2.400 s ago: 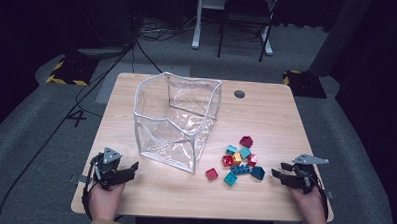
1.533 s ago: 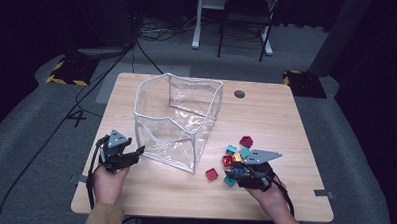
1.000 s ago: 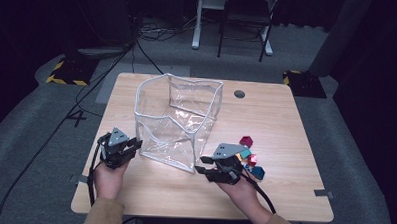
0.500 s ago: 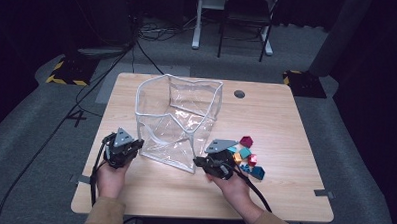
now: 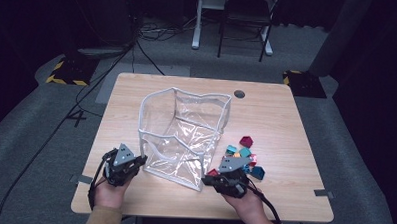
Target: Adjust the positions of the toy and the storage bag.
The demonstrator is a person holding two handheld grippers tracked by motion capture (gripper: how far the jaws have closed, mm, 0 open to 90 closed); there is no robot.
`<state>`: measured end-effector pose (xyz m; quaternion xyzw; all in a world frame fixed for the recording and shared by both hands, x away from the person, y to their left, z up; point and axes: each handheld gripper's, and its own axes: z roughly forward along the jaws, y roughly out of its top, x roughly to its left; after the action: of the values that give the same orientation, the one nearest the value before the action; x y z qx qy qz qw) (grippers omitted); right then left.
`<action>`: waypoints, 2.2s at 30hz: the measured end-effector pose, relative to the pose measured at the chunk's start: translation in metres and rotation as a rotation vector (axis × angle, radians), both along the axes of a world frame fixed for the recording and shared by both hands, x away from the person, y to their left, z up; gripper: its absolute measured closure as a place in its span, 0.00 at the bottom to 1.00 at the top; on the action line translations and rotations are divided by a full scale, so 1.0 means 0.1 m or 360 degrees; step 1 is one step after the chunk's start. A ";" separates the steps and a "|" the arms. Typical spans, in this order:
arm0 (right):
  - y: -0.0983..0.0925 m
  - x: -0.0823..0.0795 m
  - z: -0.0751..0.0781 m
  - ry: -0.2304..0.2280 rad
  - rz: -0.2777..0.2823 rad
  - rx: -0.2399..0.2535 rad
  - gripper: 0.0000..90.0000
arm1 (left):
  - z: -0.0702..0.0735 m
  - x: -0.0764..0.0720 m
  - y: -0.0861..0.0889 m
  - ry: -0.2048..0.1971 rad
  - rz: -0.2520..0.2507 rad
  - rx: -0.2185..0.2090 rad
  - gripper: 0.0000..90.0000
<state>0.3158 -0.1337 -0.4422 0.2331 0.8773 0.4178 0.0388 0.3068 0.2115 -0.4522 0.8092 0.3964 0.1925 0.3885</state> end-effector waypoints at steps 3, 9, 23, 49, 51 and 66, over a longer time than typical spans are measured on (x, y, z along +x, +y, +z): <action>-0.07 -0.07 0.00 0.0010 0.0001 0.0004 0.98 | 0.00 -0.09 -0.08 0.0000 -0.0034 0.0000 0.96; -0.29 -0.29 0.01 0.0031 0.0009 -0.0004 0.97 | 0.01 -0.23 -0.26 0.0007 -0.0113 0.0016 0.96; -0.71 -0.58 0.01 0.0090 -0.0030 0.0020 0.97 | 0.01 -0.36 -0.59 0.0035 -0.0290 -0.0018 0.96; -1.63 -0.23 0.32 -0.0053 -0.0317 0.0168 0.55 | -0.11 -0.45 -0.32 0.0042 -0.0214 0.0029 0.35; -1.69 -0.13 0.32 -0.0088 -0.0363 0.0133 0.55 | -0.16 -0.44 -0.27 0.0043 -0.0185 0.0064 0.35; -1.88 0.53 0.26 -0.0198 -0.0493 0.0025 0.53 | -0.50 -0.14 0.05 0.0140 -0.0024 0.0114 0.36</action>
<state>0.3687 -0.3216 -0.4161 0.3397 0.8234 0.4273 0.1551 0.2930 0.2168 -0.5024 0.8333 0.4000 0.1679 0.3427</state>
